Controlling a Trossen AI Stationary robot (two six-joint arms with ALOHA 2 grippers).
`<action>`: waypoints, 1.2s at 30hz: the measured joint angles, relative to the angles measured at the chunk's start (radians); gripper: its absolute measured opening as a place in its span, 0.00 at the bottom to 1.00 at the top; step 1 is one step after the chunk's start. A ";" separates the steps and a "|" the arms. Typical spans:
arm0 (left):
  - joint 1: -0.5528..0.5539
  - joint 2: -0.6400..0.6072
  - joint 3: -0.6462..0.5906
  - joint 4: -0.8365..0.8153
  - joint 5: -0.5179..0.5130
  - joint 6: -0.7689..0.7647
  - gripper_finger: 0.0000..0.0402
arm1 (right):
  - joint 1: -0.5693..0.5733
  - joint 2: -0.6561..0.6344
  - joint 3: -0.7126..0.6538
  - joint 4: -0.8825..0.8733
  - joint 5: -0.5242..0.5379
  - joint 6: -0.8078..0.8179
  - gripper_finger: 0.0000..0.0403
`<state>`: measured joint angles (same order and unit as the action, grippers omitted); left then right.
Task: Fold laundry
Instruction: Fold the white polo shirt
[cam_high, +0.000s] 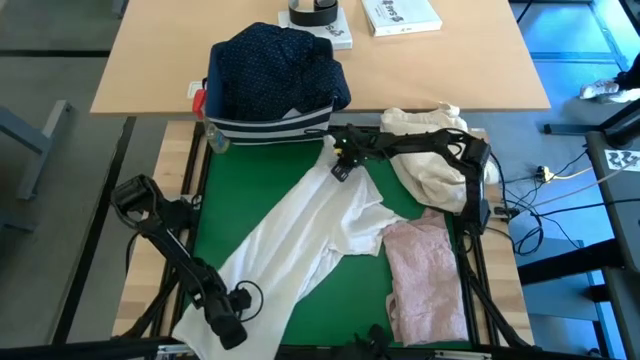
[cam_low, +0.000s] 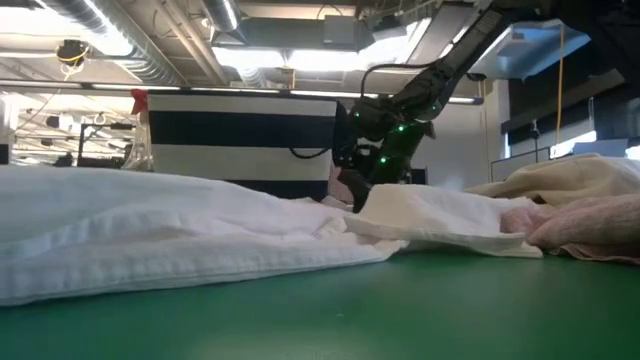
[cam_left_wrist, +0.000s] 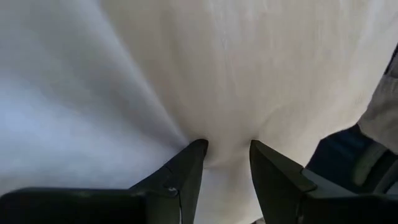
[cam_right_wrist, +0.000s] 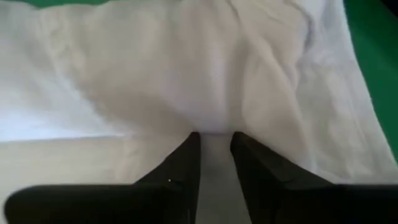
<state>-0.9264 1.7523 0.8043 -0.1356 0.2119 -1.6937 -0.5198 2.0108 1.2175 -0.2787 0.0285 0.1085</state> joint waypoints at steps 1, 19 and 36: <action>0.000 -0.002 0.000 -0.001 -0.002 -0.003 0.33 | -0.009 -0.001 0.000 -0.010 0.003 -0.001 0.24; 0.182 -0.395 -0.008 -0.470 -0.163 0.107 0.33 | -0.150 -0.203 -0.009 0.032 -0.060 -0.064 0.17; 0.277 -0.360 -0.224 -0.395 -0.336 0.101 0.33 | 0.227 -0.207 -0.143 -0.031 -0.089 -0.146 0.17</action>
<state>-0.6496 1.3928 0.5806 -0.5310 -0.1244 -1.5928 -0.2931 1.8041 1.0749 -0.3100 -0.0609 -0.0378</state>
